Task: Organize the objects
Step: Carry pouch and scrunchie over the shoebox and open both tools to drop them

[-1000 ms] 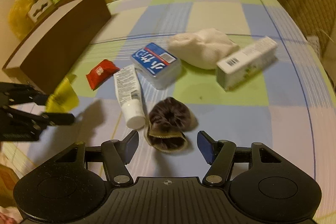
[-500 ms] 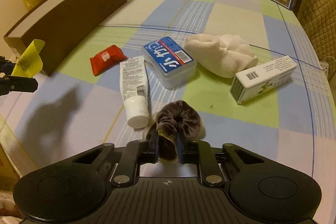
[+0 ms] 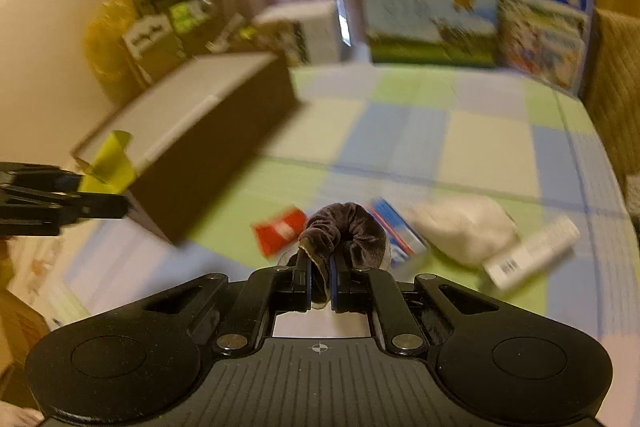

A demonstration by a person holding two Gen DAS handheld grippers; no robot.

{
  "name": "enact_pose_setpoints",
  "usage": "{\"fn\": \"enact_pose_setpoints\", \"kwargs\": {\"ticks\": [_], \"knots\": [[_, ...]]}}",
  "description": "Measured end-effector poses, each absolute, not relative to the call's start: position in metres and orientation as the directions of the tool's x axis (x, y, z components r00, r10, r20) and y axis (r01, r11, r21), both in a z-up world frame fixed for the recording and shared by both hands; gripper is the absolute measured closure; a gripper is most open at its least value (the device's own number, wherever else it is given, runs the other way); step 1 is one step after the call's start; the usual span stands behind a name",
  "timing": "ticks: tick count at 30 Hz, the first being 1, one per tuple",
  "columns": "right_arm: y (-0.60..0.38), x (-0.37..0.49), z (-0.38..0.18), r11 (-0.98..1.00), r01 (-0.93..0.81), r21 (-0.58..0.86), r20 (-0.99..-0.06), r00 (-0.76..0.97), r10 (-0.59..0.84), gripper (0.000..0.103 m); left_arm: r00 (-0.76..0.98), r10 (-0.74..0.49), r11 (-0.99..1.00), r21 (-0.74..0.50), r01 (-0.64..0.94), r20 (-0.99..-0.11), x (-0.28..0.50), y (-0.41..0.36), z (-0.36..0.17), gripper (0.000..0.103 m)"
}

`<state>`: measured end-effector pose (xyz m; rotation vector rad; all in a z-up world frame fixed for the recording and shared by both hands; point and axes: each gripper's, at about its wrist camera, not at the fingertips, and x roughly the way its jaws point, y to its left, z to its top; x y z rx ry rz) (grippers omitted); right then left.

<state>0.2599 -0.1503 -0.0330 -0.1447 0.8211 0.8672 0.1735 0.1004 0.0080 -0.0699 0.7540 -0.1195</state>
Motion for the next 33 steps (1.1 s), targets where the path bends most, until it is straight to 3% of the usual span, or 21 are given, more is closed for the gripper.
{"fn": "enact_pose_setpoints", "kwargs": {"ticks": [14,33], "knots": [[0.003,0.232,0.014,0.422,-0.880,0.217,-0.554,0.245,0.795,0.099,0.773,0.016,0.996,-0.055,-0.065,-0.634,0.187,0.189,0.049,0.061],[0.136,0.287,-0.023,0.506,-0.854,0.124,-0.642,0.320,0.697,0.099,0.692,0.035,0.997,-0.023,-0.074,-0.721,0.285,0.274,0.014,0.061]]}}
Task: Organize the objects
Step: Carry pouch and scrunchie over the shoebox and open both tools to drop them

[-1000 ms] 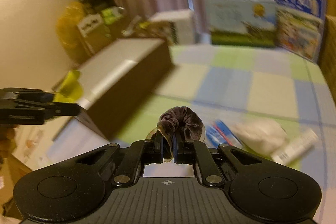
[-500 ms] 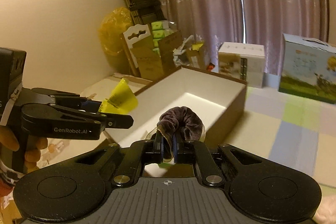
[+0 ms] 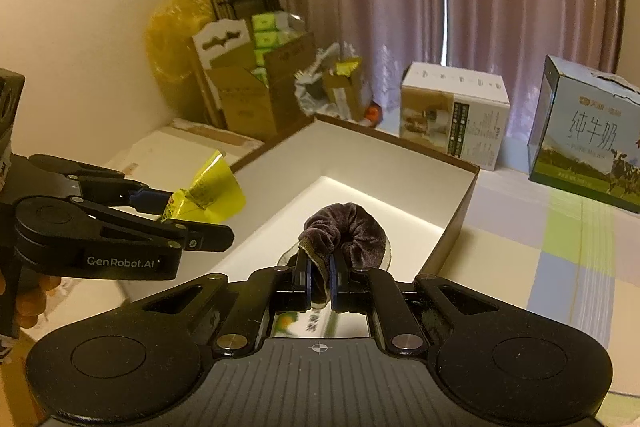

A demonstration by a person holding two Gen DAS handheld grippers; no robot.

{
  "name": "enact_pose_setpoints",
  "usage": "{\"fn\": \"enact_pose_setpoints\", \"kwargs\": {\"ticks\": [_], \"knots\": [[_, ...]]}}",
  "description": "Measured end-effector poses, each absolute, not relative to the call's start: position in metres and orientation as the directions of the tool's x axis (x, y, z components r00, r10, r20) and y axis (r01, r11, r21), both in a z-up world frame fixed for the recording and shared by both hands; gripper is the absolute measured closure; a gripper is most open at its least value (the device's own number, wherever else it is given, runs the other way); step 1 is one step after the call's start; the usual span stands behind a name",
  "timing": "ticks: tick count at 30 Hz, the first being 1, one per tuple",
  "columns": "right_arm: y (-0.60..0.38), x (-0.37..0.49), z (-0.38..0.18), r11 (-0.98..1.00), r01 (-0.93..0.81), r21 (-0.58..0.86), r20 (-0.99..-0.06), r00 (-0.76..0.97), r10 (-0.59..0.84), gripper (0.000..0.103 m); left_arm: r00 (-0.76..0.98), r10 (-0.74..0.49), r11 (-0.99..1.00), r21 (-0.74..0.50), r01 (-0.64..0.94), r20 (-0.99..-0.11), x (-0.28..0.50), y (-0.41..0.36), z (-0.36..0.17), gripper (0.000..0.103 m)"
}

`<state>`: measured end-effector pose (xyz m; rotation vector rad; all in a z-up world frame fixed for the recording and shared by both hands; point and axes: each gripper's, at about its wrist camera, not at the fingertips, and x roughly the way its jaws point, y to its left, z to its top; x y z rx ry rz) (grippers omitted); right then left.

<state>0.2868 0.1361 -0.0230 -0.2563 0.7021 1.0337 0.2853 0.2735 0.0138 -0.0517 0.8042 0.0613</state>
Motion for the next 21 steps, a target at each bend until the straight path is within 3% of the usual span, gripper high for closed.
{"fn": "enact_pose_setpoints", "kwargs": {"ticks": [13,16,18,21], "knots": [[0.183,0.326,-0.065,0.526,-0.850,0.038,-0.725,0.339,0.599,0.098,0.610,0.011,0.999,-0.024,-0.048,-0.792,0.345,0.297,-0.029,0.060],[0.190,0.332,-0.071,0.546,-0.837,0.019,-0.724,0.365,0.585,0.089,0.600,0.003,0.999,-0.030,-0.045,-0.800,0.352,0.301,-0.035,0.060],[0.191,0.335,-0.076,0.551,-0.834,0.011,-0.731,0.370,0.574,0.077,0.594,-0.001,0.999,-0.033,-0.043,-0.804,0.356,0.303,-0.038,0.060],[0.192,0.337,-0.079,0.550,-0.835,0.014,-0.732,0.366,0.575,0.073,0.588,-0.006,0.999,-0.036,-0.041,-0.809,0.360,0.306,-0.042,0.060]]}}
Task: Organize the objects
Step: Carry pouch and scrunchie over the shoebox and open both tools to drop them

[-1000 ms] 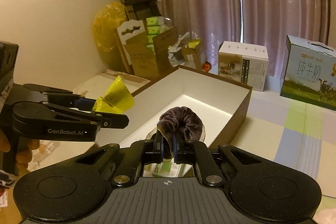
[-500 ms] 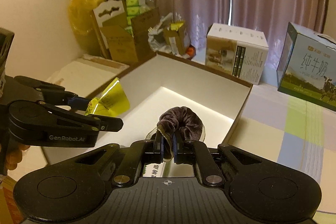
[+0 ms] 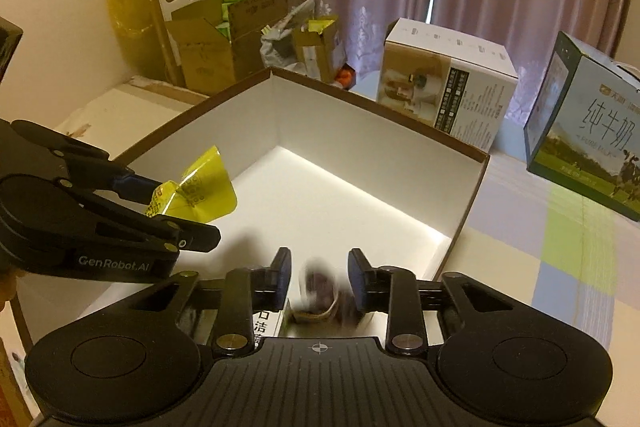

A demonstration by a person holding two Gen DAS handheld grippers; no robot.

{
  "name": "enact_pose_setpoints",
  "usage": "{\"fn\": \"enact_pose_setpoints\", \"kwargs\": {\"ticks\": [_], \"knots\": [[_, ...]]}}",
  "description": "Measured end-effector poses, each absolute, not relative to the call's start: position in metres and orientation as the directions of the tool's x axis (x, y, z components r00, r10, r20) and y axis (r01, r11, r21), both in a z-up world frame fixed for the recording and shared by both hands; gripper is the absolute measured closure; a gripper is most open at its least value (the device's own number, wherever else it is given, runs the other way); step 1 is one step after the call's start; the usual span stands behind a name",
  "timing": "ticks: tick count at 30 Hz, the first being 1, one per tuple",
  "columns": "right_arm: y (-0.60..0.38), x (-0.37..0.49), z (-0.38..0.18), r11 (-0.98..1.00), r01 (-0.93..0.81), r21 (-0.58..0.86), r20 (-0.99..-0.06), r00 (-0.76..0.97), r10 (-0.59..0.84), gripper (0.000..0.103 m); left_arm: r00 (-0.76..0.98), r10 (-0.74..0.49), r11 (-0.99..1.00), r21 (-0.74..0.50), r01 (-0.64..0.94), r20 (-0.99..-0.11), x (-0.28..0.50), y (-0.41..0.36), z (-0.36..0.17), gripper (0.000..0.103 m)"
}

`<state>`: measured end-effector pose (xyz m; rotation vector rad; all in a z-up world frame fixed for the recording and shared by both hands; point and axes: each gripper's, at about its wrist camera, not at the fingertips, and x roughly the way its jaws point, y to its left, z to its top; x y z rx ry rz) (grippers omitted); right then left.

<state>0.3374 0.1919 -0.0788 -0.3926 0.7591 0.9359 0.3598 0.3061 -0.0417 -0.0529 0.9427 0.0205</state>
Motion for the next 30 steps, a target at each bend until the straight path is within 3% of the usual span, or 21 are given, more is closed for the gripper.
{"fn": "enact_pose_setpoints", "kwargs": {"ticks": [6,10,14,16,30], "knots": [[0.194,0.342,-0.083,0.551,-0.834,0.017,-0.743,0.358,0.565,0.071,0.581,-0.013,0.999,-0.039,-0.031,-0.814,0.365,0.309,-0.046,0.059],[0.194,0.342,-0.083,0.555,-0.831,0.024,-0.742,0.357,0.567,0.070,0.580,-0.013,0.999,-0.030,-0.021,-0.814,0.367,0.307,-0.049,0.052],[0.193,0.342,-0.082,0.557,-0.830,0.030,-0.741,0.355,0.570,0.067,0.593,-0.013,1.000,-0.023,-0.010,-0.805,0.367,0.305,-0.047,0.051],[0.190,0.340,-0.081,0.558,-0.829,0.041,-0.738,0.352,0.576,0.065,0.597,-0.016,1.000,-0.025,-0.008,-0.802,0.366,0.304,-0.045,0.044],[0.161,0.315,-0.062,0.567,-0.817,0.103,-0.697,0.347,0.627,0.054,0.648,-0.008,0.998,-0.050,-0.047,-0.762,0.329,0.304,-0.019,0.023]]}}
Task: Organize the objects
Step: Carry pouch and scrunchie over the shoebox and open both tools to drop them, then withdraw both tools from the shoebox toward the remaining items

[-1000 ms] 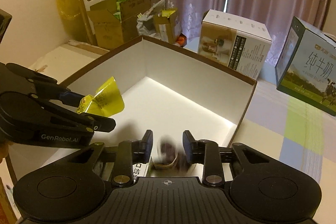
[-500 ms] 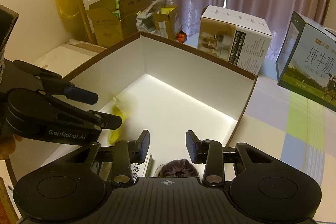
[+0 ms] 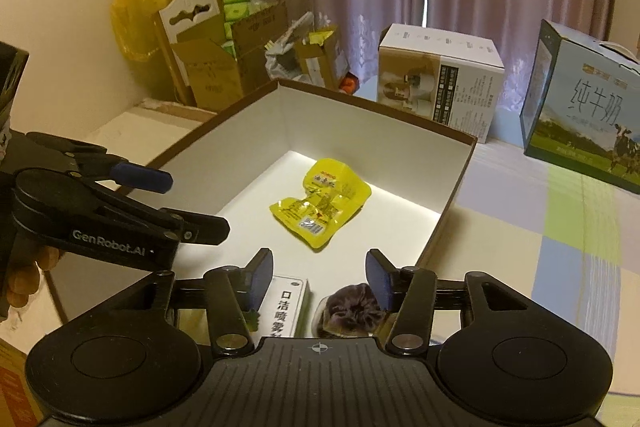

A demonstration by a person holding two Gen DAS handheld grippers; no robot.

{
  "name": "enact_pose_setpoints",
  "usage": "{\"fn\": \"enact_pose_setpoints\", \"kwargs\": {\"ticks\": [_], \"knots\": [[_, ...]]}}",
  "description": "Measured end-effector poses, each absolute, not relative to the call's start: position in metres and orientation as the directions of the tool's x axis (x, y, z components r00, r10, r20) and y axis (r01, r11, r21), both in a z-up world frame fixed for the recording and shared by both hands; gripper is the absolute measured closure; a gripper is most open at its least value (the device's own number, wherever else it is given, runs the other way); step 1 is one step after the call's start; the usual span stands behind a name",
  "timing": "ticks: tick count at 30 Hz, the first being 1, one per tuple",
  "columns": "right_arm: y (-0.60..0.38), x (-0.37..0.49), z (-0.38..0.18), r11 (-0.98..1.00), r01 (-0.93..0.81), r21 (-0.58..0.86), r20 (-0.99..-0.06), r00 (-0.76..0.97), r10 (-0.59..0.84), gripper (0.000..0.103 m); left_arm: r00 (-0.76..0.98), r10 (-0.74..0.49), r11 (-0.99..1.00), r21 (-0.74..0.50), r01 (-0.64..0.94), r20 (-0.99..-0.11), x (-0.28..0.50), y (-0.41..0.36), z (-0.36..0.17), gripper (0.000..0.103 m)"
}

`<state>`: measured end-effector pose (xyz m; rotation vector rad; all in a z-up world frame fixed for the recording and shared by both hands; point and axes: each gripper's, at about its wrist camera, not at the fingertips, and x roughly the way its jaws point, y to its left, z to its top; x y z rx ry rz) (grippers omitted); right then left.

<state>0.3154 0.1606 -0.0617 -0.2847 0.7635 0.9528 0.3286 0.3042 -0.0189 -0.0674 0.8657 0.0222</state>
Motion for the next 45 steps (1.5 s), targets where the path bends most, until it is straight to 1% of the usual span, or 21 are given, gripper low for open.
{"fn": "enact_pose_setpoints", "kwargs": {"ticks": [1,4,12,26,37,45], "knots": [[0.158,0.313,-0.060,0.568,-0.816,0.107,-0.694,0.348,0.631,0.053,0.652,-0.006,0.997,-0.053,-0.051,-0.758,0.325,0.303,-0.016,0.020],[0.150,0.306,-0.053,0.571,-0.811,0.123,-0.681,0.350,0.644,0.052,0.670,-0.002,0.997,-0.056,-0.059,-0.743,0.314,0.300,-0.007,0.015],[0.130,0.287,-0.035,0.574,-0.804,0.153,-0.649,0.356,0.672,0.049,0.702,0.007,0.995,-0.062,-0.073,-0.712,0.284,0.289,0.014,0.011],[0.084,0.250,-0.013,0.573,-0.797,0.190,-0.606,0.364,0.707,0.048,0.725,0.033,0.994,-0.052,-0.095,-0.688,0.228,0.252,0.036,0.010],[0.031,0.230,-0.008,0.583,-0.784,0.214,-0.603,0.363,0.710,0.047,0.720,0.018,0.994,-0.064,-0.086,-0.693,0.197,0.211,0.038,0.010],[-0.009,0.227,-0.007,0.597,-0.770,0.226,-0.611,0.365,0.703,0.047,0.712,-0.007,0.995,-0.072,-0.062,-0.702,0.189,0.172,0.033,0.010]]}}
